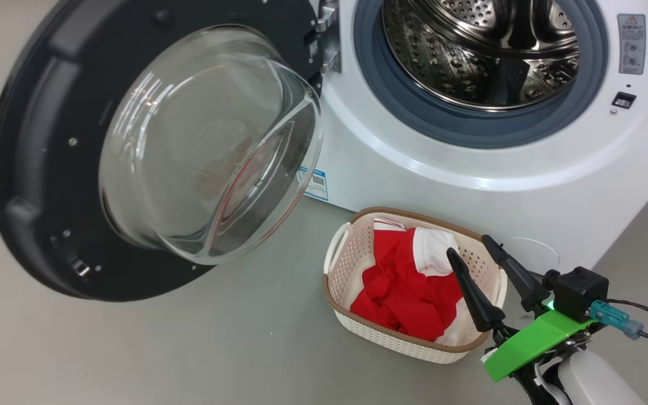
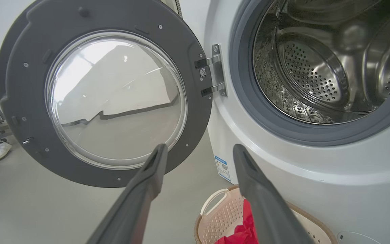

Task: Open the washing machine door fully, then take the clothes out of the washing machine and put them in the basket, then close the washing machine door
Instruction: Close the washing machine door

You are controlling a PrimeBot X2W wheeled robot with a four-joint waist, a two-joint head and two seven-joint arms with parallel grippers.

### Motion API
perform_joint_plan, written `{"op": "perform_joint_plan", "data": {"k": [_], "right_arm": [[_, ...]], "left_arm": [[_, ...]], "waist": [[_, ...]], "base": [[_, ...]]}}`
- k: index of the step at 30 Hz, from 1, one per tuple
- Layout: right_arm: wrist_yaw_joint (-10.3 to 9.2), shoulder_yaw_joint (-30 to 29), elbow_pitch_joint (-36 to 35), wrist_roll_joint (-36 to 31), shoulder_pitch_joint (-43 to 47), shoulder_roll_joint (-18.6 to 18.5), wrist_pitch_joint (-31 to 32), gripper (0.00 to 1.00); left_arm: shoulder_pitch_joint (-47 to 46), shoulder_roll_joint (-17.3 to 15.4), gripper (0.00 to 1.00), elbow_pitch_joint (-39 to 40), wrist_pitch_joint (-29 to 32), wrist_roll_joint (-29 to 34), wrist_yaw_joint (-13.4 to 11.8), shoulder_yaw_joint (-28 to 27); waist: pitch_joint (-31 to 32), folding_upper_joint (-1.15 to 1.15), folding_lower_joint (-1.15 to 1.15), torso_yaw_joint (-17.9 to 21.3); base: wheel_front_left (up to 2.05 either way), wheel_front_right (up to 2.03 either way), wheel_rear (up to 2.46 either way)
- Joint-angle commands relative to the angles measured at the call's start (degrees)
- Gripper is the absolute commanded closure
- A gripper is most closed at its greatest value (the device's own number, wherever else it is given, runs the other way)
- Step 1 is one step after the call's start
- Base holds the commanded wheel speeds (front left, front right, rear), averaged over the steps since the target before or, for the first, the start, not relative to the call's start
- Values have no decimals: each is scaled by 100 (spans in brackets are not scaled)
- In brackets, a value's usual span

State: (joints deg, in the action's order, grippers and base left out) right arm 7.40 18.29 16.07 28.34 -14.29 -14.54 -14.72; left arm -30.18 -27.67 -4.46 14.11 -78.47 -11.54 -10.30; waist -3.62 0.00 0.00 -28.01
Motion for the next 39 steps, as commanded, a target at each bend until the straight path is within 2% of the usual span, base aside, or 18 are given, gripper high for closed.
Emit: {"op": "perform_joint_plan", "data": {"k": [1,10,20,31,39], "right_arm": [[9,124,-145,-24,-90,-9,-28,0],[9,104,-149,-24,-143,-49,-28,0],[9,79,-154,-27,-189,-45,-28,0],[9,29,-165,-34,-246,-60,-28,0],[9,-25,-155,-41,-219,-8,-28,0]], "left_arm": [[-381,-299,100,-159,132,-155,-70,-279],[-789,-453,100,-1310,645,-470,-219,-274],[-997,-463,100,-2063,999,-589,-186,-140],[-1087,-430,100,-2416,1358,-623,-119,67],[-931,-506,100,-2273,1812,-624,-72,287]], "waist": [[-54,0,0,97],[-148,0,0,349],[-217,0,0,491],[-316,0,0,648],[-266,0,0,692]], "base": [[0,0,0],[0,0,0],[0,0,0],[0,0,0],[0,0,0]]}}
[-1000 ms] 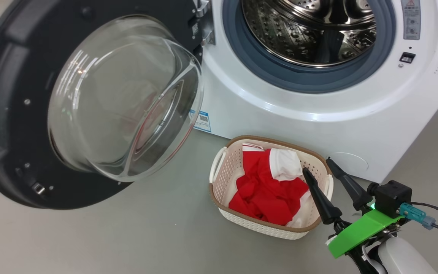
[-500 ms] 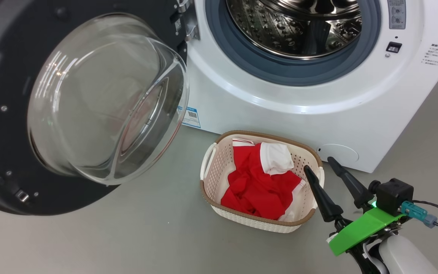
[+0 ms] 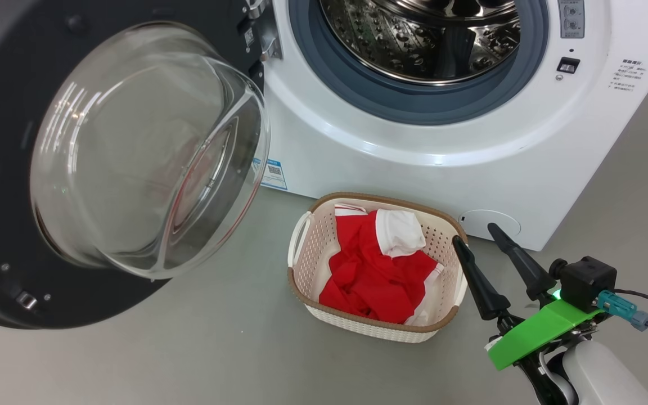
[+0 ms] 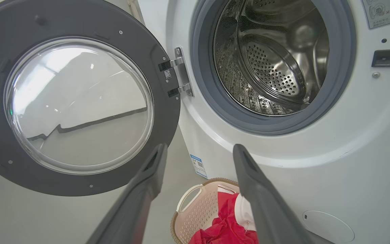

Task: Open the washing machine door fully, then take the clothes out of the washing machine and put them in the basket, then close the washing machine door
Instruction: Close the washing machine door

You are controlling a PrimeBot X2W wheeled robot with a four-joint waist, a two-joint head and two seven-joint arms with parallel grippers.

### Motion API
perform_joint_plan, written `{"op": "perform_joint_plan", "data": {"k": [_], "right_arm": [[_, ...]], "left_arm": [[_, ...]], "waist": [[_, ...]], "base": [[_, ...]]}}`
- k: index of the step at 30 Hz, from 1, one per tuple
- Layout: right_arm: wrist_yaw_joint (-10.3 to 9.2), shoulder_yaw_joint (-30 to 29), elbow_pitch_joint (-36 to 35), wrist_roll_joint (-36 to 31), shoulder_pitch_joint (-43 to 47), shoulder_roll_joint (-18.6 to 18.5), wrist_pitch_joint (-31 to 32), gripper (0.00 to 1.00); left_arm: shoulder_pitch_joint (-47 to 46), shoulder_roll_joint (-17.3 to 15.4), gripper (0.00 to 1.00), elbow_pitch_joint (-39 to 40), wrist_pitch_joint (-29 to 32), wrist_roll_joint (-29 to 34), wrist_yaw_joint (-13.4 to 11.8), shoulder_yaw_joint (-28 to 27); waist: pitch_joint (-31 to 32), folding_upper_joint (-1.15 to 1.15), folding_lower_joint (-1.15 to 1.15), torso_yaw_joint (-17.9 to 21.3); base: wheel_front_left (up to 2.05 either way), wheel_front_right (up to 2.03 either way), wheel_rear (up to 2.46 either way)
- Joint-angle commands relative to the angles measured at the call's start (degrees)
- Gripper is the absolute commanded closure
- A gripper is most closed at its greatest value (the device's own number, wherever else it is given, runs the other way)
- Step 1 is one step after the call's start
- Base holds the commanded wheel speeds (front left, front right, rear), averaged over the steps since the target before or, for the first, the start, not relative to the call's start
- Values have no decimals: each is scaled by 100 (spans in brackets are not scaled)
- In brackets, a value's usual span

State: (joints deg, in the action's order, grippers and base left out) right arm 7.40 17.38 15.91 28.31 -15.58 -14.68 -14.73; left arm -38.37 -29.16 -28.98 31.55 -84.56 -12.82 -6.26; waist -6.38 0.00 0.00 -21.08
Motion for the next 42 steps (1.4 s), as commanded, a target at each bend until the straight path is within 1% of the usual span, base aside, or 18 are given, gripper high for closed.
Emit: {"op": "perform_joint_plan", "data": {"k": [1,11,12,15,16,17,18,31,42], "right_arm": [[9,53,-138,-40,-78,16,-27,0],[9,33,-133,-40,-52,62,-27,0],[9,29,-130,-39,-41,71,-27,0],[9,25,-123,-34,-25,89,-27,0],[9,25,-123,-34,-25,89,-27,0],[9,24,-122,-32,-16,99,-27,0],[9,24,-122,-32,-16,99,-27,0],[9,43,-140,-16,28,120,-27,0],[9,73,-133,-12,30,155,-27,0]], "left_arm": [[-79,-370,100,212,140,-13,53,-81],[277,-390,100,814,849,-129,81,217],[374,-371,100,1004,990,-189,62,256],[506,-310,100,1318,1171,-307,-20,285],[506,-310,100,1318,1171,-307,-20,285],[584,-296,100,1532,1268,-341,-62,323],[584,-296,100,1532,1268,-341,-62,323],[932,-69,100,2737,1629,-477,-355,623],[1150,158,100,3508,1647,-446,-610,860]], "waist": [[25,0,0,-4],[135,0,0,-42],[165,0,0,-43],[200,0,0,-35],[200,0,0,-35],[219,0,0,-27],[219,0,0,-27],[292,0,0,155],[312,0,0,522]], "base": [[0,0,0],[0,0,0],[0,0,0],[0,0,0],[0,0,0],[0,0,0],[0,0,0],[0,0,0],[0,0,0]]}}
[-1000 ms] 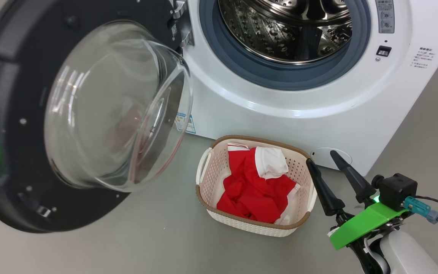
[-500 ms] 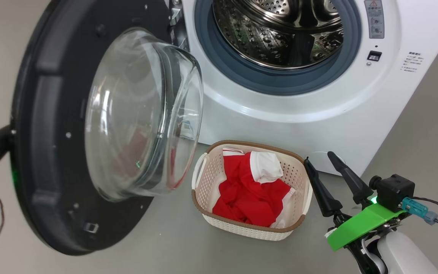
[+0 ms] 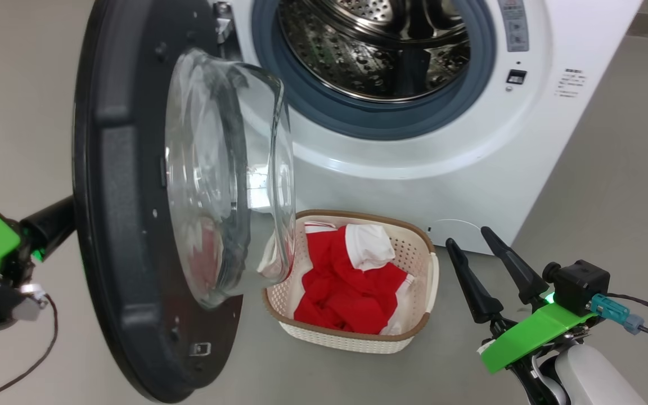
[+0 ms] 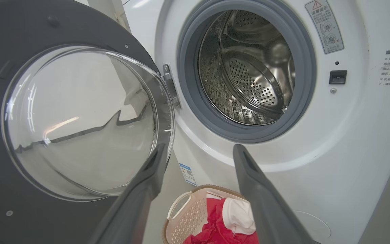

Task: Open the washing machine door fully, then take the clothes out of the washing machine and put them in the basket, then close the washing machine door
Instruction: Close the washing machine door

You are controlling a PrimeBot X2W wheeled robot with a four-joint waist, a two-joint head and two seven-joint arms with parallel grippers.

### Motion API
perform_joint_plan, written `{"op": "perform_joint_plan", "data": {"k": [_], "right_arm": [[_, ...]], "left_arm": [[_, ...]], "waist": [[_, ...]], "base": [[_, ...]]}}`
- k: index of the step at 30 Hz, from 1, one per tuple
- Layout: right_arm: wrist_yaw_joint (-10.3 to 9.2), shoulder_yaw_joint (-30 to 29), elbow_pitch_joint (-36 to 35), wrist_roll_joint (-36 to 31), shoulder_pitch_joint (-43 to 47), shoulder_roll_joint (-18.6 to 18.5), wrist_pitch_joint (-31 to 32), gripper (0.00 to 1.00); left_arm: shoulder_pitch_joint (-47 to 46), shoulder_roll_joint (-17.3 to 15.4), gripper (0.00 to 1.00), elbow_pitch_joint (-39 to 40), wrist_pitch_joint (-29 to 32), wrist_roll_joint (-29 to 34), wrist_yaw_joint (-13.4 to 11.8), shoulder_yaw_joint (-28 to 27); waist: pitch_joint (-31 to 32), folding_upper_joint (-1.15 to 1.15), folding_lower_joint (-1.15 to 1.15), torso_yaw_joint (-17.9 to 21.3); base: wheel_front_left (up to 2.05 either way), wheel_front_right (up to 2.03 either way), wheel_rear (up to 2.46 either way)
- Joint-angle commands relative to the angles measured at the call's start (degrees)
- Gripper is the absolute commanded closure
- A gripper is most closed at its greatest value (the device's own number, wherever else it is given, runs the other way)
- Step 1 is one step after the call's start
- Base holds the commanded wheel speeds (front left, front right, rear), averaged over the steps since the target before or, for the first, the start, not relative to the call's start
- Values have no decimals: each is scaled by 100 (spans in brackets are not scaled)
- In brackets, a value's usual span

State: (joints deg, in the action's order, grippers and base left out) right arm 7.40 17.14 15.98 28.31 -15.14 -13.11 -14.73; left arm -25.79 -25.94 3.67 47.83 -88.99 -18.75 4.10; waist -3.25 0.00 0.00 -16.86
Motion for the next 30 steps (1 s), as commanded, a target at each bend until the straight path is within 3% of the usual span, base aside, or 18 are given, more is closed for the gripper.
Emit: {"op": "perform_joint_plan", "data": {"k": [1,13,30], "right_arm": [[9,93,-140,-13,-15,-2,-27,0],[9,83,-152,-17,-49,3,-27,0],[9,47,-164,-37,-120,25,-27,0]], "left_arm": [[-104,-135,100,284,-3,-1,-33,-172],[-252,243,100,550,-293,90,-70,-58],[-818,817,100,210,-604,251,161,283]], "waist": [[-7,0,0,142],[-93,0,0,616],[-206,0,0,1030]], "base": [[0,0,0],[0,0,0],[0,0,0]]}}
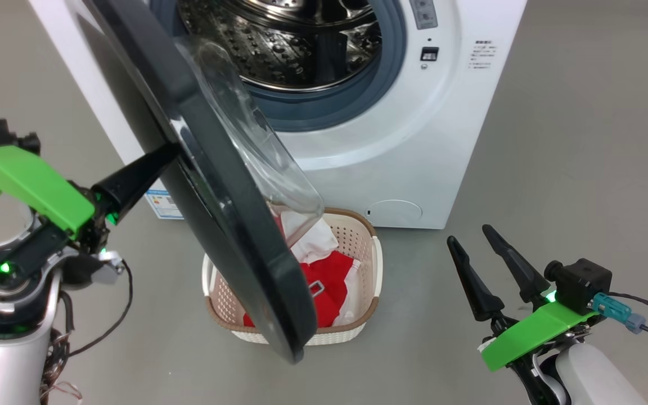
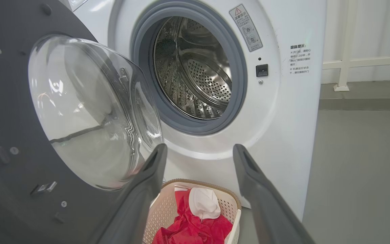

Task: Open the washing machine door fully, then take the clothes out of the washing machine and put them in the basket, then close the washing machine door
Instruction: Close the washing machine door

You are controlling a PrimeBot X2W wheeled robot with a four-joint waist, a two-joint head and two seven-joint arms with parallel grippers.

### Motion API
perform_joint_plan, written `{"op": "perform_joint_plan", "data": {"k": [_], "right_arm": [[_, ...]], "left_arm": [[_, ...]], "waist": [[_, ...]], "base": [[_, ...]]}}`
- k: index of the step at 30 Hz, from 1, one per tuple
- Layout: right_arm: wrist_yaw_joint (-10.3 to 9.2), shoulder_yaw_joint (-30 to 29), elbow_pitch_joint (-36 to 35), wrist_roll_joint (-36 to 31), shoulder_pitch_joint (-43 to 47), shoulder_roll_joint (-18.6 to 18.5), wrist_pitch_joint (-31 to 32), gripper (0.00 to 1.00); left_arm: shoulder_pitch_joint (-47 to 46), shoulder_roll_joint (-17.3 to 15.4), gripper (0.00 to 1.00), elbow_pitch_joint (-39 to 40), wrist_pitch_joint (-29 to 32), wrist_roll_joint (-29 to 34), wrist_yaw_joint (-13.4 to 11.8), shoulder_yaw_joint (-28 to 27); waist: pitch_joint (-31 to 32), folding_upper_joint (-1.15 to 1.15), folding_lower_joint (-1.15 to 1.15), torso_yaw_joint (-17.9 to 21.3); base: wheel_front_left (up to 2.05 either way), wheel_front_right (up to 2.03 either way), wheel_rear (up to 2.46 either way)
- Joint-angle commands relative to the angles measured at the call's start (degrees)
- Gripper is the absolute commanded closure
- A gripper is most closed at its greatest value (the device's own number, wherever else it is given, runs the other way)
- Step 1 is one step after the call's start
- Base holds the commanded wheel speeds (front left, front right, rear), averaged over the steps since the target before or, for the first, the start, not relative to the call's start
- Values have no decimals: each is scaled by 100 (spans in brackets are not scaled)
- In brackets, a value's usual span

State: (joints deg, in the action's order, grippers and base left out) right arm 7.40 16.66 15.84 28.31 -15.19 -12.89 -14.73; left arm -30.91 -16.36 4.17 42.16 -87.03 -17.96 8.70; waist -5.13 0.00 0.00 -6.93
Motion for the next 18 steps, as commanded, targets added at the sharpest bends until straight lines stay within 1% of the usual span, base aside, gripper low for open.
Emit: {"op": "perform_joint_plan", "data": {"k": [1,8,18], "right_arm": [[9,91,-151,-37,-116,1,-27,0],[9,53,-164,-49,-101,10,-27,0],[9,4,-163,-78,-98,12,-27,0]], "left_arm": [[-335,-125,100,125,-48,65,98,-167],[-405,-101,100,-6,-62,83,193,-164],[-384,-88,100,-15,-59,67,255,-189]], "waist": [[-24,0,0,61],[-61,0,0,176],[-69,0,0,52]], "base": [[0,0,0],[0,0,0],[0,0,0]]}}
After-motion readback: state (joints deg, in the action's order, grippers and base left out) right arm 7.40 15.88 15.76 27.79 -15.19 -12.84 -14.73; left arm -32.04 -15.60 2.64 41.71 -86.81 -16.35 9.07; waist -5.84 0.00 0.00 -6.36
